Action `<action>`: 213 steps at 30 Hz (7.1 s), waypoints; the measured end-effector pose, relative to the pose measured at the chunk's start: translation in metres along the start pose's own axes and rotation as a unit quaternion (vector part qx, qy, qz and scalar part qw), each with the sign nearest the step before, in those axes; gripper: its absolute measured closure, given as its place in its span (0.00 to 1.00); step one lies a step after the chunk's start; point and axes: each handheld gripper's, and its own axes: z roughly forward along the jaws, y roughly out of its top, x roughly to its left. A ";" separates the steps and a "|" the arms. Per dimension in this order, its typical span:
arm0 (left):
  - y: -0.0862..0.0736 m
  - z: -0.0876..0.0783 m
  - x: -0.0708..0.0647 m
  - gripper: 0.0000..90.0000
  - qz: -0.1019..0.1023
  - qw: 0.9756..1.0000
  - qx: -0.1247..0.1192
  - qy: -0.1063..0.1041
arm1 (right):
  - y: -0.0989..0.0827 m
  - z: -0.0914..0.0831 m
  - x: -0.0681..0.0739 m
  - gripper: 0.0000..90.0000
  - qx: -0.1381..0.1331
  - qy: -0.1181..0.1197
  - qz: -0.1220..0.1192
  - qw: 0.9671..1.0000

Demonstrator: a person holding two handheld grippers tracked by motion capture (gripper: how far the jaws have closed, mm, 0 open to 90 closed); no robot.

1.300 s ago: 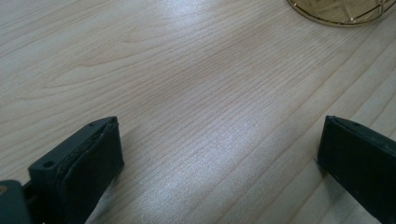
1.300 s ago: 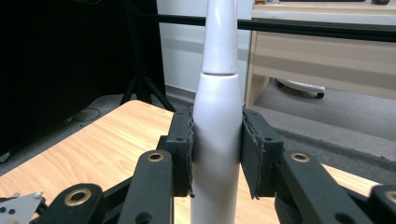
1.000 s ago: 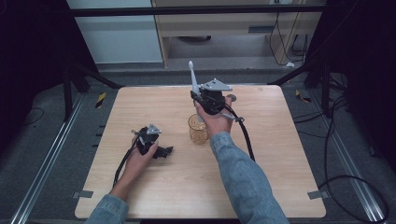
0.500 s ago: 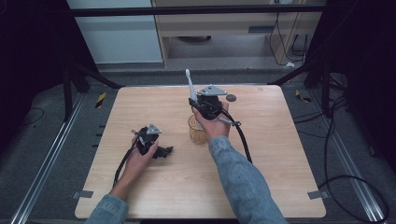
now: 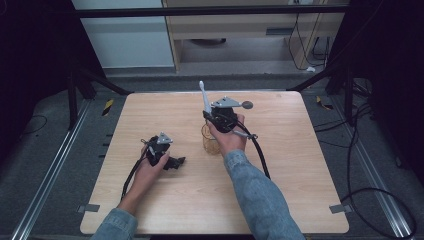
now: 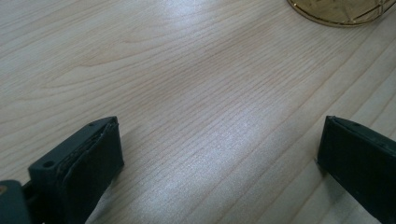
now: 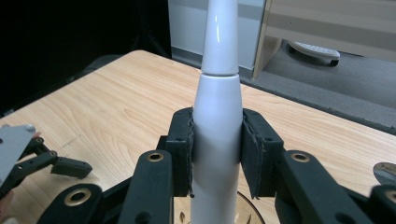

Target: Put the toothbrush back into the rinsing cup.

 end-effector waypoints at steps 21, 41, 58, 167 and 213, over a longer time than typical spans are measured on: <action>0.000 0.000 0.000 0.00 0.000 1.000 0.000 0.000 | -0.010 0.005 -0.002 0.74 0.021 -0.001 0.000 1.000; 0.000 0.000 0.000 0.00 0.000 1.000 0.000 0.000 | -0.018 0.010 -0.002 0.74 0.059 0.005 0.000 0.998; 0.000 0.000 0.000 0.00 0.000 1.000 0.000 0.000 | -0.023 0.011 -0.002 0.74 0.076 0.007 -0.005 0.997; 0.000 0.000 0.000 0.00 0.001 1.000 -0.002 0.000 | 0.006 -0.029 -0.004 0.63 0.065 0.014 -0.020 0.998; 0.000 0.000 0.000 0.00 -0.001 1.000 -0.001 0.000 | 0.000 -0.066 -0.031 0.08 0.046 -0.012 -0.021 0.999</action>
